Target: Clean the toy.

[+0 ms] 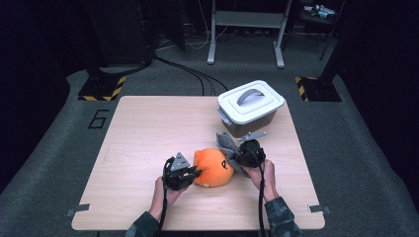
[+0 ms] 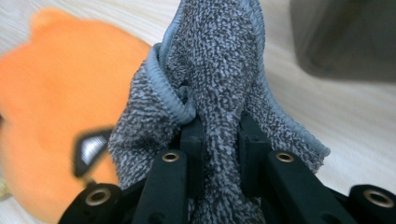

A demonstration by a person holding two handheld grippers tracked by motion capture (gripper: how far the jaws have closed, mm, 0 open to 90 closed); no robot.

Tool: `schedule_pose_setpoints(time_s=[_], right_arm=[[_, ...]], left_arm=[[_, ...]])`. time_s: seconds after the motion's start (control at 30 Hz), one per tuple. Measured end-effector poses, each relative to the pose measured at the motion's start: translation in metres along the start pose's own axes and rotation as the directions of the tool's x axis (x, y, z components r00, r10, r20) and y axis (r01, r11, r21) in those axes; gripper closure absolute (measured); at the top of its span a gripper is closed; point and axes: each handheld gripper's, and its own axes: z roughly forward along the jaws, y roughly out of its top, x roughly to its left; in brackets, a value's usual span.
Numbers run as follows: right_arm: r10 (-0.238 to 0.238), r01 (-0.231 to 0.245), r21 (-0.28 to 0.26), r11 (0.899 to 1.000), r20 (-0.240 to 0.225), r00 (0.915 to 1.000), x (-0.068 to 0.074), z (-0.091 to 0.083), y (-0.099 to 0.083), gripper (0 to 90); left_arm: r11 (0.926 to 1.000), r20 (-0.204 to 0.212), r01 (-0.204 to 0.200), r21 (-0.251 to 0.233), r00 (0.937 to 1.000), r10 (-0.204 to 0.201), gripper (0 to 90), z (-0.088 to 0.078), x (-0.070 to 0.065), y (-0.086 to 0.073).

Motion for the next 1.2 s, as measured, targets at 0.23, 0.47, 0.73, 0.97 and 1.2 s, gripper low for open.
schedule_pose_setpoints(time_s=[0.23,0.47,0.73,0.97,1.2], right_arm=[[0.016,-0.017,0.014,1.0,0.024,0.9996,-0.007,-0.007,-0.011,76.1],[-0.053,0.053,-0.079,0.995,-0.002,0.9986,0.013,-0.032,0.016,76.1],[-0.145,0.14,-0.082,0.987,-0.058,0.9877,0.053,-0.018,0.043,75.8],[-0.167,0.165,-0.047,0.985,-0.057,0.9843,0.076,0.001,0.048,75.8],[-0.161,0.16,-0.033,0.987,-0.034,0.9864,0.072,0.006,0.041,76.1]], left_arm=[[1.0,0.0,0.003,0.003,1.0,-0.003,77.5,0.0,0.001,0.0],[1.0,0.0,0.008,0.002,1.0,-0.008,77.3,0.0,0.001,0.003],[0.9999,0.0,0.009,0.006,1.0,-0.009,76.7,0.0,0.001,0.007],[0.9997,-0.007,0.022,0.01,0.9997,-0.022,76.7,0.001,0.002,0.007],[0.9996,0.002,0.029,0.002,0.9996,-0.029,70.0,0.0,0.002,0.007]])
